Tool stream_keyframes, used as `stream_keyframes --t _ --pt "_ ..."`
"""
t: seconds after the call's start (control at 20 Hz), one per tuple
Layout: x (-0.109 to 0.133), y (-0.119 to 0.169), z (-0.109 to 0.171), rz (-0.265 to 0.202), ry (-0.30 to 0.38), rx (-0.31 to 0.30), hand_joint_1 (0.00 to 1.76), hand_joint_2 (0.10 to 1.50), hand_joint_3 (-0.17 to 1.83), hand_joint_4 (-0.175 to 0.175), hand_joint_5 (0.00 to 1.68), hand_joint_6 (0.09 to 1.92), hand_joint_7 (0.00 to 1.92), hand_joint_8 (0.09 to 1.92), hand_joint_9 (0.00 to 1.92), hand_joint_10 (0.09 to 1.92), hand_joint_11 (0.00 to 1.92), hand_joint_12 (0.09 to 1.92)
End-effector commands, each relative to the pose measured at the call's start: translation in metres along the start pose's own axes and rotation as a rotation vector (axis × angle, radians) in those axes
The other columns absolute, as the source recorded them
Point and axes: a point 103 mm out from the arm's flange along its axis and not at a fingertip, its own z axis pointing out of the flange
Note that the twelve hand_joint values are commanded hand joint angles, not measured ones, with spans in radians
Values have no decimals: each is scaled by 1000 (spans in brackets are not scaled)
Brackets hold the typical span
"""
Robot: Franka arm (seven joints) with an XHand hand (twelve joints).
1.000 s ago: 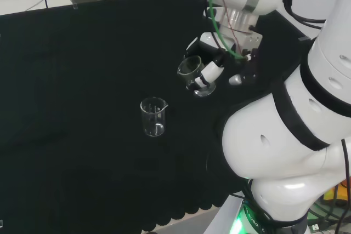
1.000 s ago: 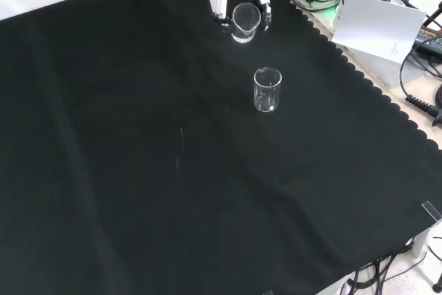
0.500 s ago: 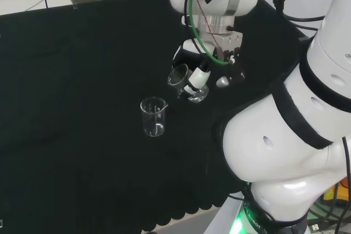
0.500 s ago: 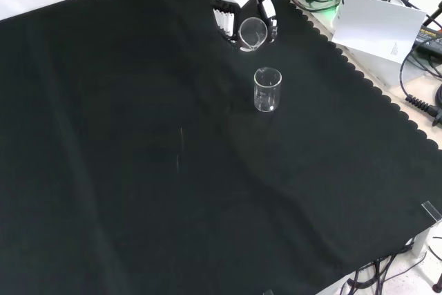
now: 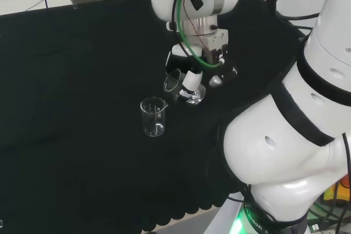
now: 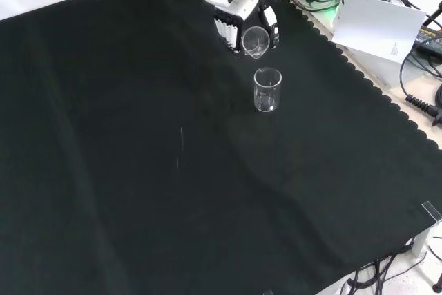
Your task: Pour the water from the handheld beaker into the one on the table.
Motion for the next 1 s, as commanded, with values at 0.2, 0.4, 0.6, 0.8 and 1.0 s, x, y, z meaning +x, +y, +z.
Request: stream_keyframes --t 0.2,0.4,0.6,0.8,1.0 --pt "19 10 -2 -12 -120 100 1311 471 1058 -175 1203 978 1259 958 1569 814 1324 945" --pt "21 11 -2 -12 -153 141 1311 469 1064 -175 1201 985 1258 965 1569 822 1323 950" --pt "25 11 -4 -13 -191 167 1311 468 1066 -175 1200 989 1257 969 1570 826 1323 953" --pt "29 10 -7 -16 -230 176 1310 468 1069 -175 1199 992 1256 972 1571 829 1324 955" --pt "30 10 -8 -20 -249 196 1310 467 1072 -175 1198 996 1255 975 1571 832 1324 957"
